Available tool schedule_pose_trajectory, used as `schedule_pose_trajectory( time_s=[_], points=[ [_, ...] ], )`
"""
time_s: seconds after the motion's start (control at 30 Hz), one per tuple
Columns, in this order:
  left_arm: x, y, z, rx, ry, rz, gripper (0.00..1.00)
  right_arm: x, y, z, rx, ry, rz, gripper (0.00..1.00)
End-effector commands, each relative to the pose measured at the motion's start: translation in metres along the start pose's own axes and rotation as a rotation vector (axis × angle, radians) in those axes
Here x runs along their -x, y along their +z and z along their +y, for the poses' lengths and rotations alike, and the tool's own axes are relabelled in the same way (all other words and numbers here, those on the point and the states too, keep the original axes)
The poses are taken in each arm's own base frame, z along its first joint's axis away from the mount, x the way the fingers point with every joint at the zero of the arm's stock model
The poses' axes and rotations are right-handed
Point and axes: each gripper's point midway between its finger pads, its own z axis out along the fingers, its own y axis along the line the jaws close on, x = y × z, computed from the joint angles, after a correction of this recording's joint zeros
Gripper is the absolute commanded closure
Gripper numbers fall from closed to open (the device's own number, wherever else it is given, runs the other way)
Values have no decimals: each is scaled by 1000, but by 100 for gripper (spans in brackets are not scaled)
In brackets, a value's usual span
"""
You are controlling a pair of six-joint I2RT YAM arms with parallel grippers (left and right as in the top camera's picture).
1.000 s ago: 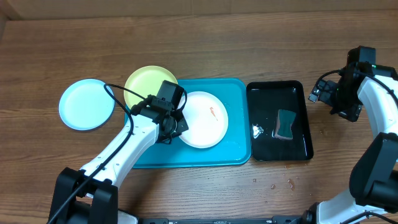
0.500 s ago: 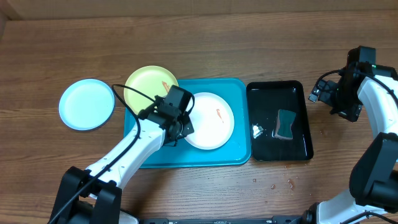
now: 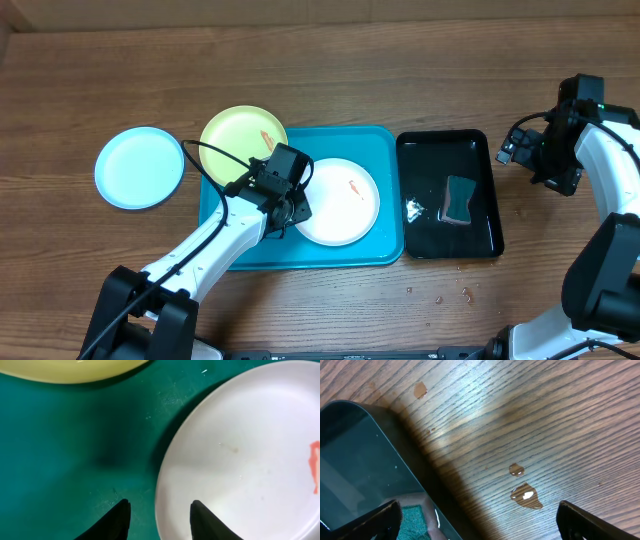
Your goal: Clean dirty plates on tray and stack at the side
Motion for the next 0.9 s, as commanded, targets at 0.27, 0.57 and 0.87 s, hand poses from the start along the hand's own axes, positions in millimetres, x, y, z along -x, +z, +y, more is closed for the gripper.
schedule_pose_trajectory(
  time_s=[0.27,0.57,0.87],
  points=[
    [-10,14,6,28,92,37,74,6,-8,1,6,4,-29,0],
    [-19,32,9,51,92,89,96,6,-8,1,6,4,-29,0],
    [-12,24,3,24,120,64,54,6,-8,1,6,4,-29,0]
  ],
)
